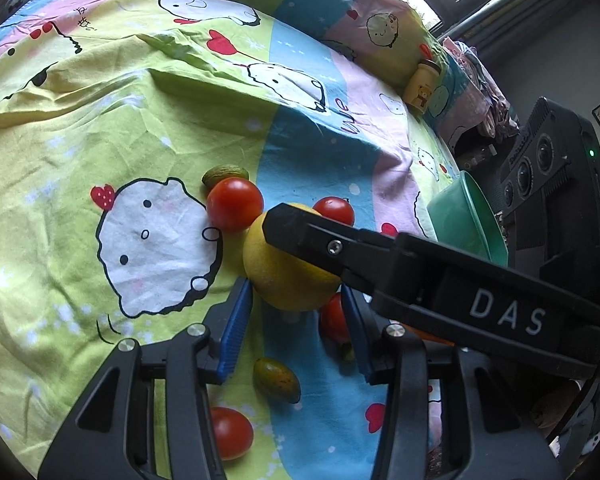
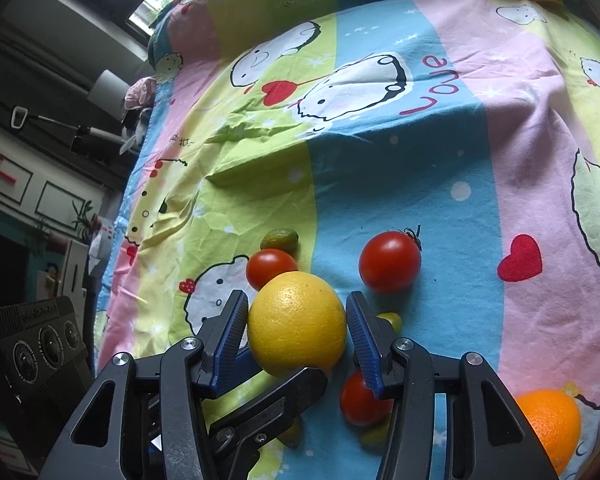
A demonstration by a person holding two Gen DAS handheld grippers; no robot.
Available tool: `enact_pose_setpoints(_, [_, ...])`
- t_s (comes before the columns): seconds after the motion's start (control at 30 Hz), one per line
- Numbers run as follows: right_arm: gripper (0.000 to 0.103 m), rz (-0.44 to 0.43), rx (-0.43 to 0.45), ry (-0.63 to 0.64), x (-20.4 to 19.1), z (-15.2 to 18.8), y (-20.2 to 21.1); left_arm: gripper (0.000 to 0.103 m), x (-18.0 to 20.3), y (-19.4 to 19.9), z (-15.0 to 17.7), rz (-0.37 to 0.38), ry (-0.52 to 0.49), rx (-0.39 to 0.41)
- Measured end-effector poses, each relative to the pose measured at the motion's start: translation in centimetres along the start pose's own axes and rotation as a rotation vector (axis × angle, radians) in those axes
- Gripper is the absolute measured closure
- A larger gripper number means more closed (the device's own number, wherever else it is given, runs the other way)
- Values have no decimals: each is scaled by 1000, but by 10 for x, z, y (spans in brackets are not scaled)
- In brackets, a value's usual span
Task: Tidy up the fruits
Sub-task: 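Close the right tool on the yellow grapefruit and lift it, then carry the grapefruit with the right tool over the green basin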
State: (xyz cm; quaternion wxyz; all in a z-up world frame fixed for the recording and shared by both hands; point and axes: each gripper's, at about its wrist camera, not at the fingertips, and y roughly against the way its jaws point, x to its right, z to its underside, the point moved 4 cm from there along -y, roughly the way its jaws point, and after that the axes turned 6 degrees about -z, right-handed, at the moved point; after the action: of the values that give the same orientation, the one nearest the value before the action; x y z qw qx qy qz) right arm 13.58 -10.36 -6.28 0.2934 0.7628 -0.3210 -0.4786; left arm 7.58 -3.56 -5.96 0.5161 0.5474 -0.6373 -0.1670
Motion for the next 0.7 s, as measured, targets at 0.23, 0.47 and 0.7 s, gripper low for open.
enact_pose_setpoints(0.23, [50,15,15,19,-4,2,3,58,1,4,2,4,-4,10])
enact_pose_setpoints(0.47, [50,8,51,44,-11,2,12,59,6,14,5,7,-18,47])
enact_pose_setpoints(0.7, [50,-2,88,71,-19,3,20,59,11,24,6,6,-29,89])
